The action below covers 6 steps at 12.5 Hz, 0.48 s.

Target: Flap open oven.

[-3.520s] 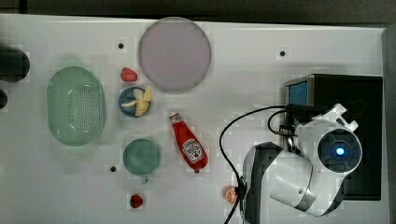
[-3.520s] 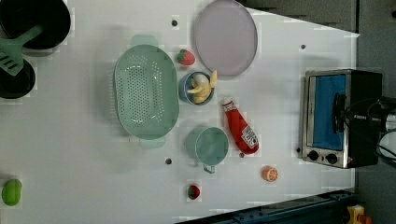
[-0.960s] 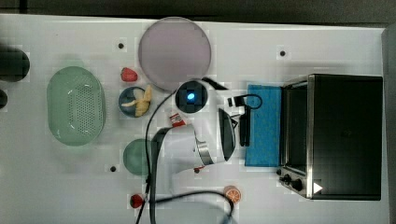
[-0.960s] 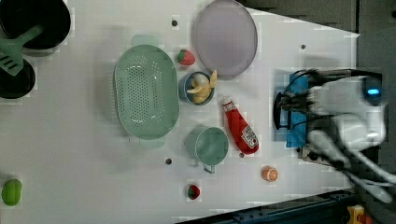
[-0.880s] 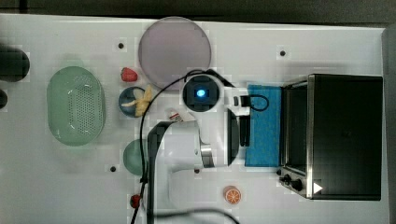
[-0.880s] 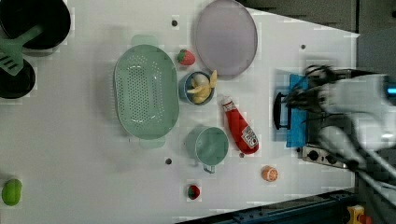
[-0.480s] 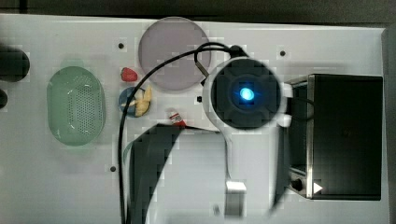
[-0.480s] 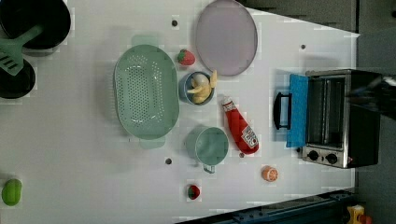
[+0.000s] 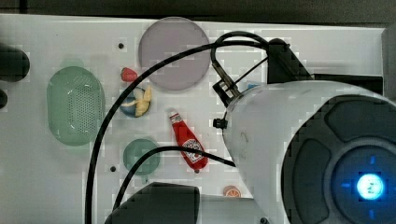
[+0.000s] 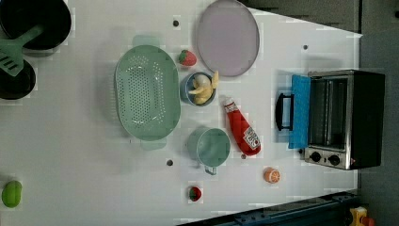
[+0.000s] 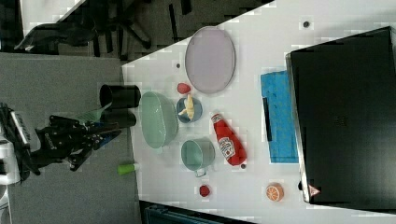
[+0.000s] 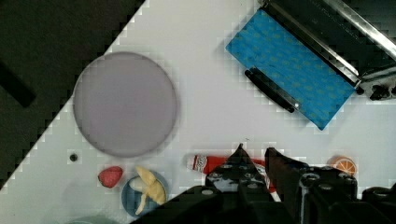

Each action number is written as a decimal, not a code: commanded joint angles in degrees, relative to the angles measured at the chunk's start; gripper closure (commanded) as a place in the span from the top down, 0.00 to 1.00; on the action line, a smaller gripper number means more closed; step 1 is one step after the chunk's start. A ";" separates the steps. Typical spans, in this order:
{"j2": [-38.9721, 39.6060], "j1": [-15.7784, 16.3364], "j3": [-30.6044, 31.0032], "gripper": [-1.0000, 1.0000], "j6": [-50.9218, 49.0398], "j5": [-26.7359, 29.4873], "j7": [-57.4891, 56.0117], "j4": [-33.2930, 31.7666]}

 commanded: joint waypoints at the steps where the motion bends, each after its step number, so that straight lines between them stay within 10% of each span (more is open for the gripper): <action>1: 3.44 -0.18 0.32 0.18 -1.74 0.59 3.69 -2.78; 6: 3.57 -0.18 0.33 0.18 -1.78 0.59 3.68 -3.00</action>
